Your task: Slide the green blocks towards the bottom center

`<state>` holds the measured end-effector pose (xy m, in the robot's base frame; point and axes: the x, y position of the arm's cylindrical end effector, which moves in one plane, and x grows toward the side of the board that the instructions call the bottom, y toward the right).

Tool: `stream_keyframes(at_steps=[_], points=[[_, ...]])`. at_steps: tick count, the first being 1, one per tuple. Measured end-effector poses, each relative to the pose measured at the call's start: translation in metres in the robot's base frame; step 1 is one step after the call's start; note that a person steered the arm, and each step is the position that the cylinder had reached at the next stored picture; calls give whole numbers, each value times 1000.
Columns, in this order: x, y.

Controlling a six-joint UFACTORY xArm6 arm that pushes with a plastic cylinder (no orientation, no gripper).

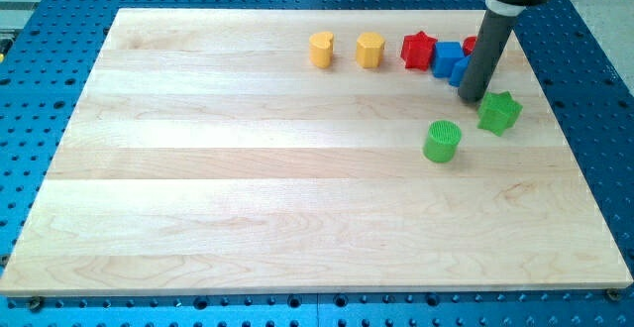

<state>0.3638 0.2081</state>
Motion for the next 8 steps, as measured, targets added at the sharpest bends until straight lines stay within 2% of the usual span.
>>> stream_keyframes(at_steps=[1,2,3,8], points=[[-20,2],[9,-39],[7,-96],[8,-106]])
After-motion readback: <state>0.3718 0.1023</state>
